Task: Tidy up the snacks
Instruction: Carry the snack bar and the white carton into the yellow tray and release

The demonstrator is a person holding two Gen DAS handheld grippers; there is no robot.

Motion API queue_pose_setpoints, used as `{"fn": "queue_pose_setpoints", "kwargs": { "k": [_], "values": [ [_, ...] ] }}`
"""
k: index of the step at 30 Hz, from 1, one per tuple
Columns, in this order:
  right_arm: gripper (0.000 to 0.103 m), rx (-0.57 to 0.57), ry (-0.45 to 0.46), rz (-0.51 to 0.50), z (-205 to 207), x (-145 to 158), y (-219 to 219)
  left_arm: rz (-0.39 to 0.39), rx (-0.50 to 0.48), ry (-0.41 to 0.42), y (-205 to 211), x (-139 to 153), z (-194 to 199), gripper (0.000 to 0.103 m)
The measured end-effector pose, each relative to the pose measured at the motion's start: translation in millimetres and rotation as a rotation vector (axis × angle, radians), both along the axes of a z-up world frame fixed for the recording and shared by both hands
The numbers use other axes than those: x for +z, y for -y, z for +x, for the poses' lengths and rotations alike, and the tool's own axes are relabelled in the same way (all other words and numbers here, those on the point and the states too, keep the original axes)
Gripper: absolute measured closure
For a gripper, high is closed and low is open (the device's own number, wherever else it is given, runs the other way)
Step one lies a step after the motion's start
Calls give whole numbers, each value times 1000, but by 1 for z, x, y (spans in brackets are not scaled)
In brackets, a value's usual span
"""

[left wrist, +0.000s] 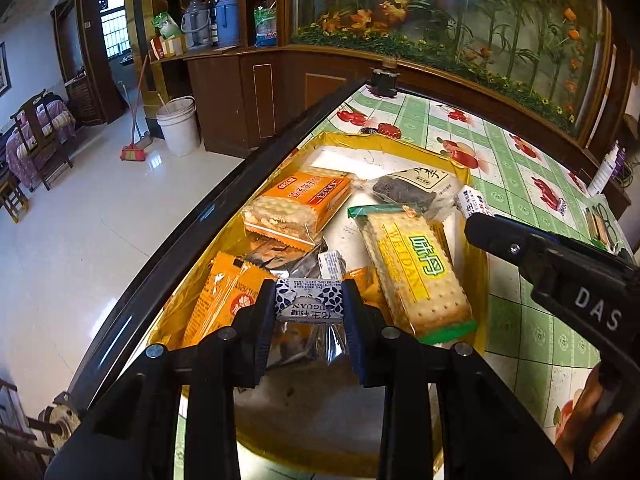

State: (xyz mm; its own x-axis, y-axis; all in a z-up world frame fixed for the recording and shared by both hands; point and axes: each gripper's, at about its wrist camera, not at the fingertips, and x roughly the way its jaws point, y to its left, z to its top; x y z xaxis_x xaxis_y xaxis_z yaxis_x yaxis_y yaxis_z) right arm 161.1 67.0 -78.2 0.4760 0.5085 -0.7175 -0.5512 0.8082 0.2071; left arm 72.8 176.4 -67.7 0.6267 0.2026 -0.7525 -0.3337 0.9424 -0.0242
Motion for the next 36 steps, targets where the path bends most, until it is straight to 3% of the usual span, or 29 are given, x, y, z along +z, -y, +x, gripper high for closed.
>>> {"fn": "queue_pose_setpoints", "kwargs": {
  "k": [14,16,18,19,20,21,22,24,31,36],
  "values": [
    [80,-24,-45,-1,30,-17,-11,-9,16,-10,-5,-5,21,72],
    [79,-32,-52,9,33,-19,-9,-3,18,-12,-5,-4,21,66],
    [79,-40,-47,12,34,-19,-7,22,24,-3,-2,-1,19,40],
    [77,-42,-47,15,34,-18,-6,32,28,6,-1,0,17,35],
    [75,-43,-51,19,35,-19,-6,41,34,15,-1,2,16,29],
    [66,-43,-58,25,35,-19,-5,46,36,21,0,4,15,27],
    [57,-41,-64,34,35,-19,-5,51,38,21,0,5,15,27],
    [54,-45,-59,36,35,-18,-4,64,34,16,2,7,16,27],
    [51,-61,-51,61,32,-10,6,66,49,10,3,9,13,27],
    [51,-86,-21,71,31,0,28,37,45,59,8,23,8,27]
  ]
}}
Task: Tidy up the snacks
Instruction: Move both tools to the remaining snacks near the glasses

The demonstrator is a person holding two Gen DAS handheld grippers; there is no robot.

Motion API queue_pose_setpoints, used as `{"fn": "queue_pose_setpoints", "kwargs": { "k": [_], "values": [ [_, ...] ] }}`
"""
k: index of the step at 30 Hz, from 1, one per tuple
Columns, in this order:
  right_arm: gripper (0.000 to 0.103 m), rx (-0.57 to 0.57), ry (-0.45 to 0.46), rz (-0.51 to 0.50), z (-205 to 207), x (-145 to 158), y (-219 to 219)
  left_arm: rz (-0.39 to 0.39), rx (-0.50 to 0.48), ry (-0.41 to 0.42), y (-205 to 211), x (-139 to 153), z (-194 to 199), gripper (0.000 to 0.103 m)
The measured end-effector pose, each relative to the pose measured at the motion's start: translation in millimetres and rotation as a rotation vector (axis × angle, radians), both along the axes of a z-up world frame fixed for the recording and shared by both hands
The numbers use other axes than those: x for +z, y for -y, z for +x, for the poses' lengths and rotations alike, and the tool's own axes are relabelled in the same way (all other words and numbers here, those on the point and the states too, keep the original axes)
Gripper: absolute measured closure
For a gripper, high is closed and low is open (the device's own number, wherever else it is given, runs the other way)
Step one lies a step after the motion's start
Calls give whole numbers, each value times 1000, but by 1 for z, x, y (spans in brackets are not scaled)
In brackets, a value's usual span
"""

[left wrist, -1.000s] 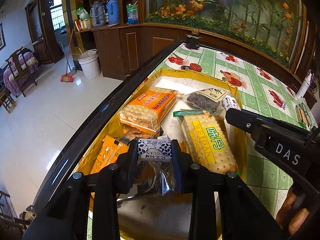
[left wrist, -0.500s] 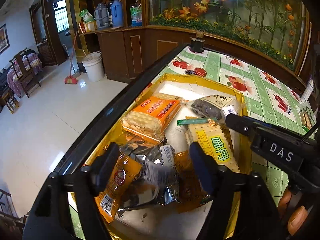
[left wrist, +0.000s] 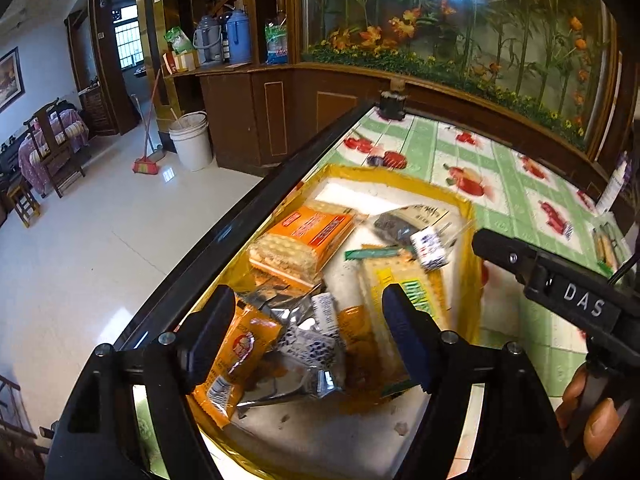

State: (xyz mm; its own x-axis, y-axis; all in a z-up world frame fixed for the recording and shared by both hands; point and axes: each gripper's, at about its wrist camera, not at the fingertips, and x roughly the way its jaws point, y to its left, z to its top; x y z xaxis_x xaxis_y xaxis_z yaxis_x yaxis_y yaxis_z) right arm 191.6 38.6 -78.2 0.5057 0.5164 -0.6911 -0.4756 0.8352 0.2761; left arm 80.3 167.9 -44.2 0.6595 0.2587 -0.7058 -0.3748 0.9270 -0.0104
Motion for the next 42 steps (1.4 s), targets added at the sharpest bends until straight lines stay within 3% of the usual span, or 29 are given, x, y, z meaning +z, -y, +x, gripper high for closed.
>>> {"fn": "queue_pose_setpoints", "kwargs": {
  "k": [7,21,24,27,29,42],
  "values": [
    [51,-157,25,-35,12,0,80,-22,-89,45,41,15,10,24],
    [49,-535,62,-89,46,5,273,-15,-356,21,165,23,71,24],
    [40,-601,63,-93,61,2,306,13,-399,23,189,27,81,24],
    [37,-644,36,-91,77,-6,333,16,-422,22,206,26,100,24],
    [37,-661,-6,-68,93,-15,346,4,-439,3,215,23,118,24],
    [38,-683,-52,-156,151,-44,361,-14,-533,-131,275,-15,204,24]
  ]
}}
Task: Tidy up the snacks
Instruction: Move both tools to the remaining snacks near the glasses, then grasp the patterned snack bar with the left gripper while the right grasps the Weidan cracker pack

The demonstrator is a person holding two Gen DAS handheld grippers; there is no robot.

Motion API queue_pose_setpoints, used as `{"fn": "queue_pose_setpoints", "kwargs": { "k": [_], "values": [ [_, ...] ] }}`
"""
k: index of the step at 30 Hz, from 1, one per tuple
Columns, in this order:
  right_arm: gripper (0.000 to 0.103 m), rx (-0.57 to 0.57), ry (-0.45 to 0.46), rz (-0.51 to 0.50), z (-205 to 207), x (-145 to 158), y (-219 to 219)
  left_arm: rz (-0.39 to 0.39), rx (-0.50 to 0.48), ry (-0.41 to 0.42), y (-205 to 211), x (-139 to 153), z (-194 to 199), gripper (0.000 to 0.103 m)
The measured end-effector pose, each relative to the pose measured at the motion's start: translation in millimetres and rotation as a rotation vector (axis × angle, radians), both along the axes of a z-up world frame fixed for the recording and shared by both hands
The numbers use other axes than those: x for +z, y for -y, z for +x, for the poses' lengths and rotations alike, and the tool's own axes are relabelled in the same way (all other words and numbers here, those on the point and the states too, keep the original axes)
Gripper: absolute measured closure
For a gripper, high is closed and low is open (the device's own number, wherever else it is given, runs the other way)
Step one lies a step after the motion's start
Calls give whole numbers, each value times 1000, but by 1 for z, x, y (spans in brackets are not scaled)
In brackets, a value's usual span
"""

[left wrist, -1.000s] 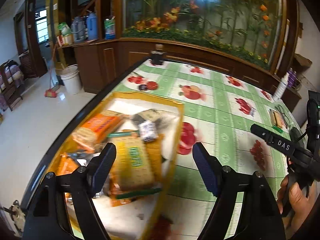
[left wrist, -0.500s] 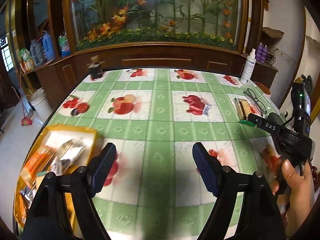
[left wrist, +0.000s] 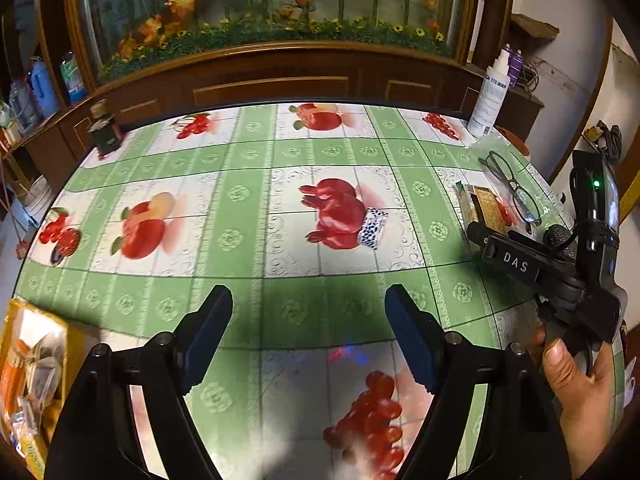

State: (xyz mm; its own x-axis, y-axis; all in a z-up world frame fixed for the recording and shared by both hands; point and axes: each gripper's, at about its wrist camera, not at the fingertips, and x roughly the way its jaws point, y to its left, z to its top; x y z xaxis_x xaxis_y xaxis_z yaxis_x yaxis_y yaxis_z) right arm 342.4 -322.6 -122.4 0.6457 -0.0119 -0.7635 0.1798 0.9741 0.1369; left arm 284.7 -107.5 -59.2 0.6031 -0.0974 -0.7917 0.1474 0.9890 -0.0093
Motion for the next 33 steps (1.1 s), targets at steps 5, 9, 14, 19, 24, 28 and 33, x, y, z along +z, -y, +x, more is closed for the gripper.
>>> {"fn": "queue_pose_setpoints", "kwargs": {
  "k": [5,9,14,19,24,28,33],
  "values": [
    [56,15,-10,0,-9,4,3,43,-24,20,23,-6,20,24],
    [56,30,32,61,-44,15,4,48,-61,2,40,-11,32,24],
    [56,57,65,137,-86,29,5,114,-89,6,65,-20,43,24],
    [56,77,100,190,-117,45,4,128,-87,-30,69,-41,58,27],
    [56,93,136,224,-147,59,3,40,-62,-64,57,-47,64,87],
    [56,99,133,252,-163,59,1,11,-68,-76,51,-46,52,88],
    [56,114,112,260,-180,54,-9,-23,-58,-77,30,-37,16,88]
  ]
}}
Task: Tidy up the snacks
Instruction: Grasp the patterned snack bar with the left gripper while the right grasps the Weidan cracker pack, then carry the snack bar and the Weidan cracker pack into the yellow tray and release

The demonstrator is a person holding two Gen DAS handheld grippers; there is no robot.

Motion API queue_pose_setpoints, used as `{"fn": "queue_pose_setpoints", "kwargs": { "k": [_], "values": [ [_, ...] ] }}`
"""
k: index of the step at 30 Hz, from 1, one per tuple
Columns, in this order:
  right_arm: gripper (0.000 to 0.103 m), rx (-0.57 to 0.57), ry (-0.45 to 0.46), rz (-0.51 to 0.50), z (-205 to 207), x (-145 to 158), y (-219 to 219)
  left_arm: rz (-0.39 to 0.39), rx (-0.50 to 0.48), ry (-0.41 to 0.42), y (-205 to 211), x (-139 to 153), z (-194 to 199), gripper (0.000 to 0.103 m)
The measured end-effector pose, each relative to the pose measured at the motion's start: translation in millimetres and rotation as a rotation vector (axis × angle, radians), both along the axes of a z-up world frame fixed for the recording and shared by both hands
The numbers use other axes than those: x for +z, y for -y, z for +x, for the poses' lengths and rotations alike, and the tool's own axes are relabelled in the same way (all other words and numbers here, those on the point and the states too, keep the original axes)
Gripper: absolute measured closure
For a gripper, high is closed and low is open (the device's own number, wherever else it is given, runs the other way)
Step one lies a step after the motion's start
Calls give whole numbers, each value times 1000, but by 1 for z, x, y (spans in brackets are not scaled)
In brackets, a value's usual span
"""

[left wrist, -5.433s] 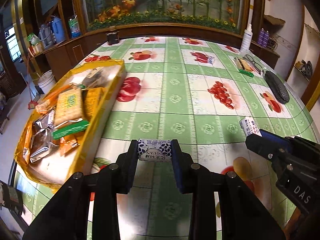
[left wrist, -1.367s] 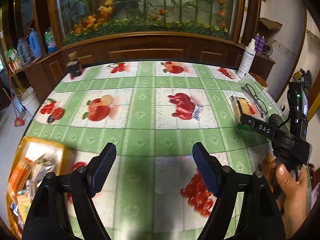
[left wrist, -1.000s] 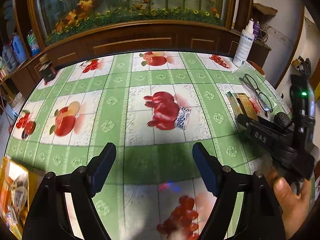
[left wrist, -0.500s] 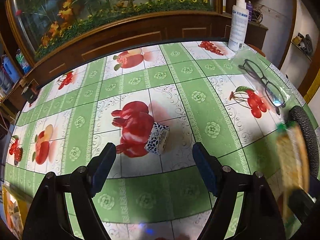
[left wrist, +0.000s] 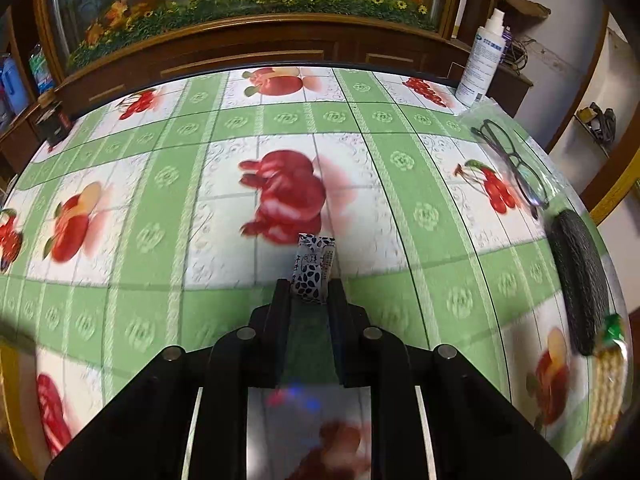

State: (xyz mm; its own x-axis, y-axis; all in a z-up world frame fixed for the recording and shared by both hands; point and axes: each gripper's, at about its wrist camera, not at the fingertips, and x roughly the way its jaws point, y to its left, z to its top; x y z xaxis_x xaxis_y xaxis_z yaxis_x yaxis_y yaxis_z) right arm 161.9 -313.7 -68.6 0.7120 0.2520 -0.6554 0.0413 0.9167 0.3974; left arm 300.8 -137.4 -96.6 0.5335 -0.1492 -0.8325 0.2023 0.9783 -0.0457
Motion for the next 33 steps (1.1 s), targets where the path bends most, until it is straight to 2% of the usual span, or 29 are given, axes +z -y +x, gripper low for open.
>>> {"fn": "queue_pose_setpoints", "kwargs": {
  "k": [9,16,20,24,33],
  "values": [
    [56,72,-26,14,-30,-11,-40,-9,85,55,-51,30,-100,87],
    [56,185,53,-12,-62,13,-98,13,165,171,-95,70,-172,87],
    [57,265,119,-40,-80,32,-140,43,241,238,-129,88,-198,87],
    [57,330,165,-70,-95,45,-178,49,302,268,-161,95,-217,87],
    [57,431,176,-106,-109,50,-238,47,411,282,-215,89,-237,87]
  ]
}}
